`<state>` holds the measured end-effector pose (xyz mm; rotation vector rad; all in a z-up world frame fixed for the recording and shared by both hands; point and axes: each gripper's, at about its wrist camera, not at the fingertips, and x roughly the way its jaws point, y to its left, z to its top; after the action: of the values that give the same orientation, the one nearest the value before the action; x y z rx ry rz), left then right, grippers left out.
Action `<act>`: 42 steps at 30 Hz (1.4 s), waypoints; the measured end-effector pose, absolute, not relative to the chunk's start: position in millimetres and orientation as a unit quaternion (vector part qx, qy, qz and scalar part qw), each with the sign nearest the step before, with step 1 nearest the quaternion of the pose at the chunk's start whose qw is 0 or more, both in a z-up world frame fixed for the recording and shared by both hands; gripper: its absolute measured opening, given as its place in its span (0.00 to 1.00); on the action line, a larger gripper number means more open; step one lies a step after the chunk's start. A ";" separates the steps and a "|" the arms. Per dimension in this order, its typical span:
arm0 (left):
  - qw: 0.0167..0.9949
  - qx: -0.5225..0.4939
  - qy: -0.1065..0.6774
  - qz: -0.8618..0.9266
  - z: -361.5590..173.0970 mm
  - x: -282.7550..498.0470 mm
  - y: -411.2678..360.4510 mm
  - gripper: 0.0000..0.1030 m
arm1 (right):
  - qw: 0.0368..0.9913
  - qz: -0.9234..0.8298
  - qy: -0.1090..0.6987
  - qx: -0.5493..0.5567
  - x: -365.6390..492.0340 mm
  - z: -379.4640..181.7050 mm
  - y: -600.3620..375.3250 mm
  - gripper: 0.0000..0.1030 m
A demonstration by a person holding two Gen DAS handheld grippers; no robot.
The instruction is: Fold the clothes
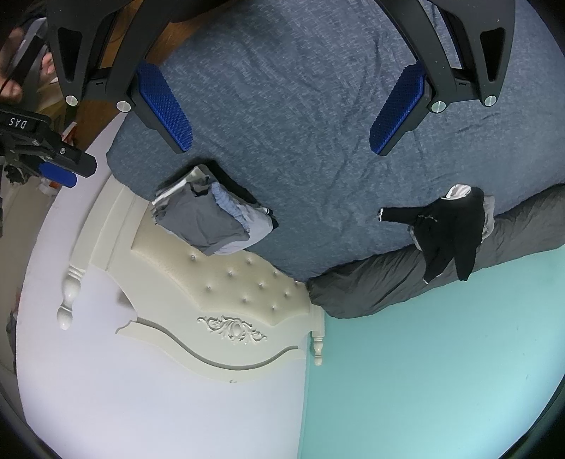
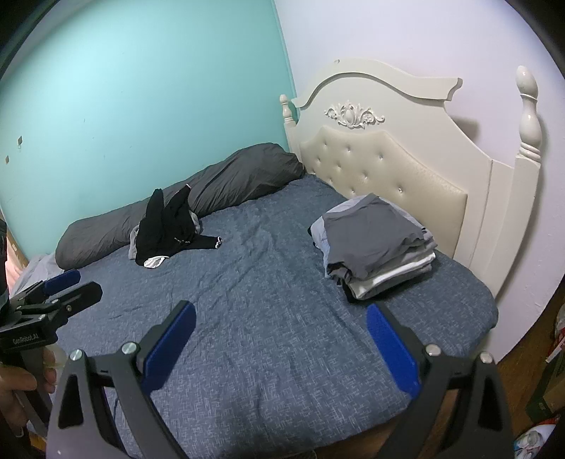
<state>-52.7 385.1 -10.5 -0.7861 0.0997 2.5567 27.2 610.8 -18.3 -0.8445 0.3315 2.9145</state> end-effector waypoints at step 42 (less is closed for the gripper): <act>0.230 -0.293 0.035 0.927 -13.7 -55.5 379.6 1.00 | 0.043 0.953 0.112 -0.279 27.6 -20.6 609.3 0.95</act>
<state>-55.5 379.6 -13.7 -0.8048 0.0959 2.5509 27.6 609.3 -20.6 -0.8521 0.3426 2.9145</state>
